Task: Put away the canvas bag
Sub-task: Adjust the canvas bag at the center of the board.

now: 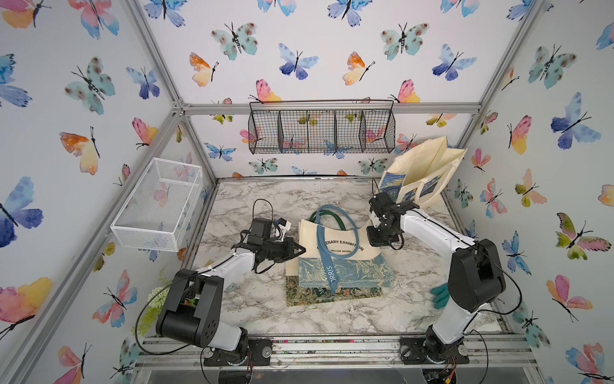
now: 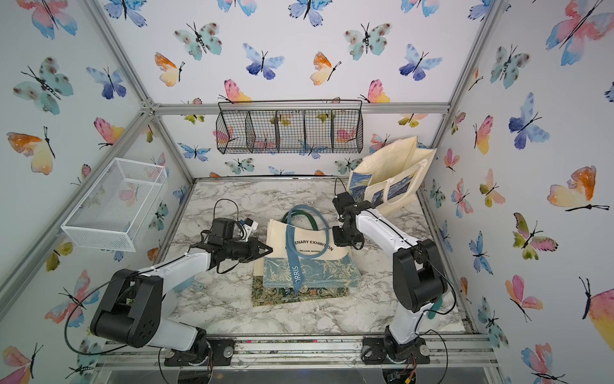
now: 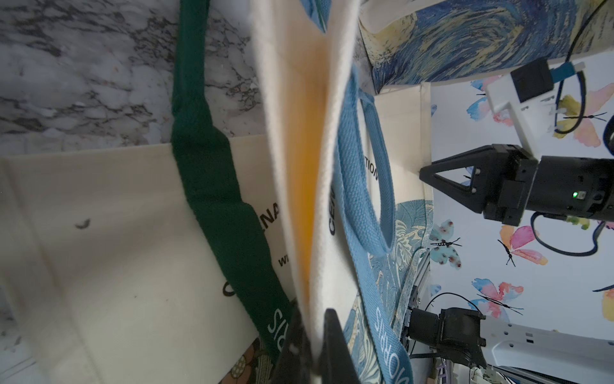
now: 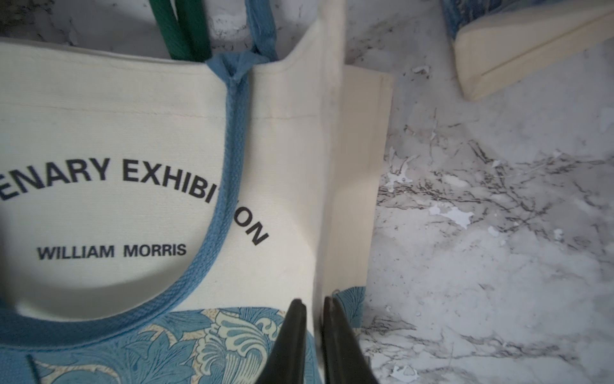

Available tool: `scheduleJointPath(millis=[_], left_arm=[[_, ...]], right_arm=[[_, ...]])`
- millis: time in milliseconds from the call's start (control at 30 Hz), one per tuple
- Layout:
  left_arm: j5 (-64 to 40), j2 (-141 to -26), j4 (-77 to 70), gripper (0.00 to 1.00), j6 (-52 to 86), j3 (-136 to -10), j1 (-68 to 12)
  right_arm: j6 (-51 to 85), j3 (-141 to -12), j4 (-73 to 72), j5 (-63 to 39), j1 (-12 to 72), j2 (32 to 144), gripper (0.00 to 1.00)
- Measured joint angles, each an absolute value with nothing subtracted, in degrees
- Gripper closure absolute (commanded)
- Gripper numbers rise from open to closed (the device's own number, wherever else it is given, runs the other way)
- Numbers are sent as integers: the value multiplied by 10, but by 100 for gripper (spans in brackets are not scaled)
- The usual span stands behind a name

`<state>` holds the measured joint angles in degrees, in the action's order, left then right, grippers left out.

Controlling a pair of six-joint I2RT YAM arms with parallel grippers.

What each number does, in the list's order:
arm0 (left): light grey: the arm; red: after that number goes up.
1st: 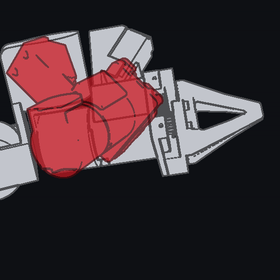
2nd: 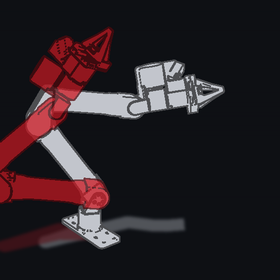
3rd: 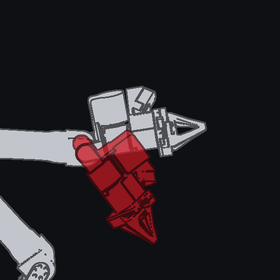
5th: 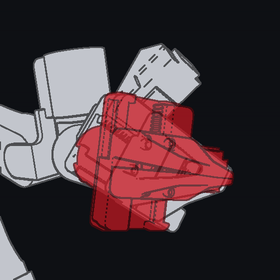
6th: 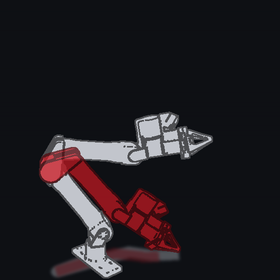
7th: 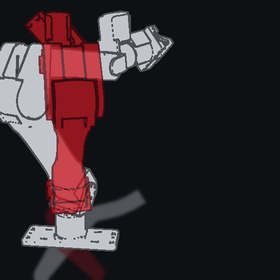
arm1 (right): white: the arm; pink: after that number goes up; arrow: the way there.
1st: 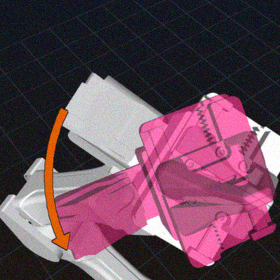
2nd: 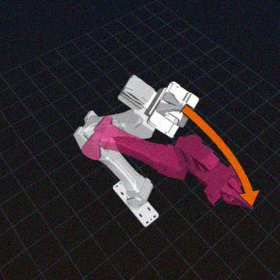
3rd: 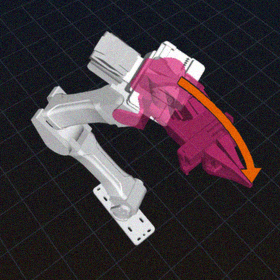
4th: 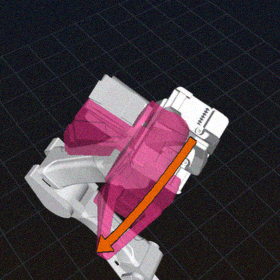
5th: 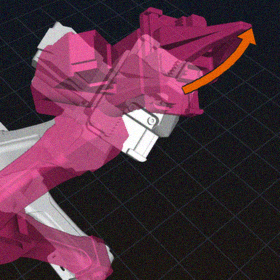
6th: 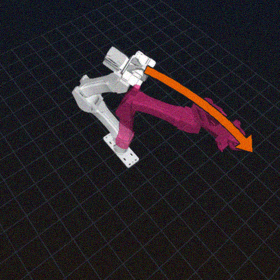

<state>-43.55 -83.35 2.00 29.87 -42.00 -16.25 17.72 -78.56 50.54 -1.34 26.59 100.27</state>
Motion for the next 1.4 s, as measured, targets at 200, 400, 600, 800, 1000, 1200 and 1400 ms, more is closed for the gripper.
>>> scheduleJointPath(millis=[200,400,600,800,1000,1200,1400], left_arm=[[-434,-817,44,100,297,-420,-163],[-429,-812,66,100,287,-420,-161],[-427,-793,77,100,284,-420,-149],[-427,-788,81,100,279,-420,-133],[-428,-788,90,100,272,-420,-121],[-432,-779,102,100,266,-412,-105],[-432,-768,99,100,266,-384,-101]], right_arm=[[175,-787,508,-44,266,998,84],[173,-794,510,-81,266,995,84],[173,-799,512,-104,266,983,85],[174,-840,513,-123,266,979,85],[174,-871,512,-146,266,979,85],[174,-875,513,-171,267,979,83],[171,-827,501,-169,267,976,59]])
